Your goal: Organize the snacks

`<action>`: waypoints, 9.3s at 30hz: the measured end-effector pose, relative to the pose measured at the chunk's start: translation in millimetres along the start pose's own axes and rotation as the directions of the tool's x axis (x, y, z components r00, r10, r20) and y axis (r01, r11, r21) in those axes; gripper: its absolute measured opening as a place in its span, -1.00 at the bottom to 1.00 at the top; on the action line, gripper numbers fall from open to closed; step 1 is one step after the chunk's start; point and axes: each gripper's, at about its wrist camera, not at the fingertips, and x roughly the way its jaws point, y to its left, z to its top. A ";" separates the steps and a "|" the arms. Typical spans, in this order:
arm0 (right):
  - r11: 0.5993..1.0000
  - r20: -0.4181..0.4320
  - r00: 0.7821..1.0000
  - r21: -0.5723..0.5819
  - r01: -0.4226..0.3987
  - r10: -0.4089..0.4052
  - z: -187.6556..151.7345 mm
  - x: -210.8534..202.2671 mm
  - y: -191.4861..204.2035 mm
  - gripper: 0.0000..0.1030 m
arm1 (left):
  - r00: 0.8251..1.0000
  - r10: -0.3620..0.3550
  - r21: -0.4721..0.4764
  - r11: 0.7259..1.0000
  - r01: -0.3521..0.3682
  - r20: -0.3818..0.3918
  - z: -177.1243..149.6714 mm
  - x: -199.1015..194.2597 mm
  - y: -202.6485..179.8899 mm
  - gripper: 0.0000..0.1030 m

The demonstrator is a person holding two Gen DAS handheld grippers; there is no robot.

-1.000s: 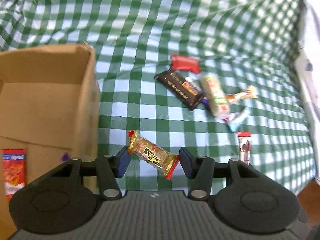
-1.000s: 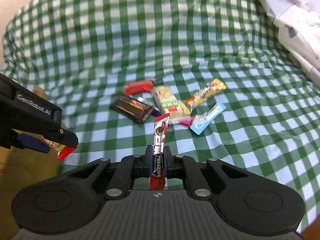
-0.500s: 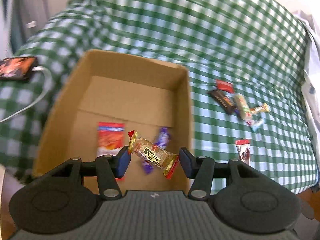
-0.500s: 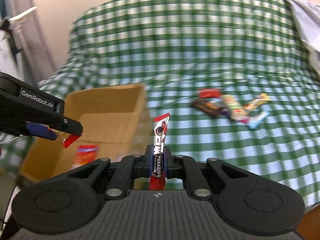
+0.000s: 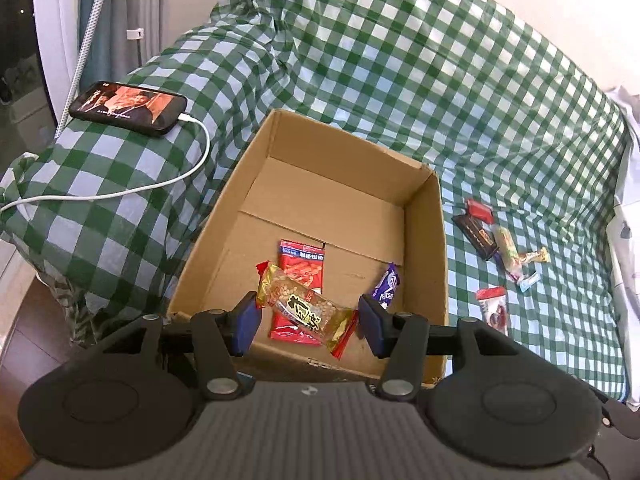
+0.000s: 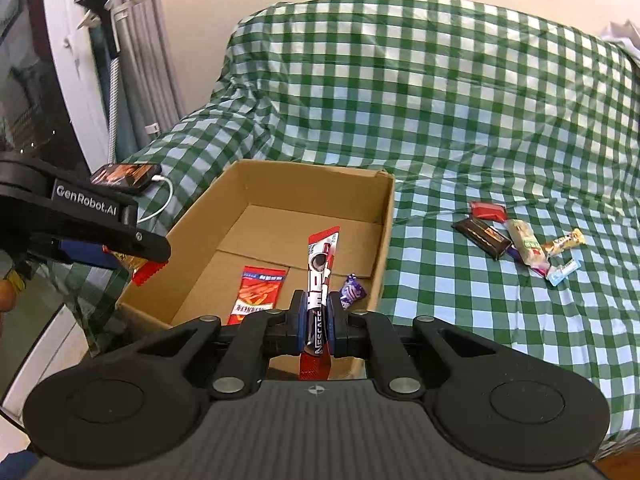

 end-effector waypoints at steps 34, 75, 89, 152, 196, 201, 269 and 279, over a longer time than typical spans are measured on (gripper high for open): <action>1.000 -0.089 0.996 -0.028 -0.014 0.012 18.5 60.6 6.5 -0.79 | 0.999 0.025 0.094 0.995 -0.021 -0.045 37.4 58.1 -9.4 0.14; 0.999 -0.175 0.984 -0.008 0.041 -0.042 34.9 131.0 -7.3 0.79 | 0.963 0.163 0.154 0.979 -0.132 -0.213 41.7 132.5 12.2 0.99; 0.998 -0.131 0.990 -0.042 0.038 -0.044 2.9 43.7 27.6 0.92 | 0.993 0.102 0.173 0.981 -0.091 -0.055 -1.2 32.9 3.9 0.99; 0.992 -0.229 0.966 -0.053 0.113 -0.122 -32.6 13.0 16.0 0.98 | 0.985 0.042 0.120 0.992 -0.022 -0.169 -45.7 19.6 -2.3 0.99; 0.989 -0.148 0.979 -0.075 0.127 -0.137 -28.2 -1.0 16.0 0.99 | 0.994 0.038 0.152 0.988 -0.022 -0.103 -38.7 7.7 -11.2 0.99; 0.993 -0.132 0.984 -0.029 0.116 -0.119 -20.0 1.2 0.1 0.98 | 0.994 0.050 0.180 0.983 -0.031 -0.102 -27.6 14.1 -26.0 0.99; 0.829 -0.241 0.873 0.287 0.481 -0.423 -26.4 236.2 -385.5 -0.76 | 0.931 0.070 0.264 0.964 0.029 -0.358 52.2 394.1 -335.3 -0.17; 0.814 -0.160 0.917 0.422 0.399 -0.366 -30.9 122.0 -331.9 -0.76 | 0.939 -0.066 0.329 0.926 0.184 -0.339 12.0 252.5 -286.9 -0.17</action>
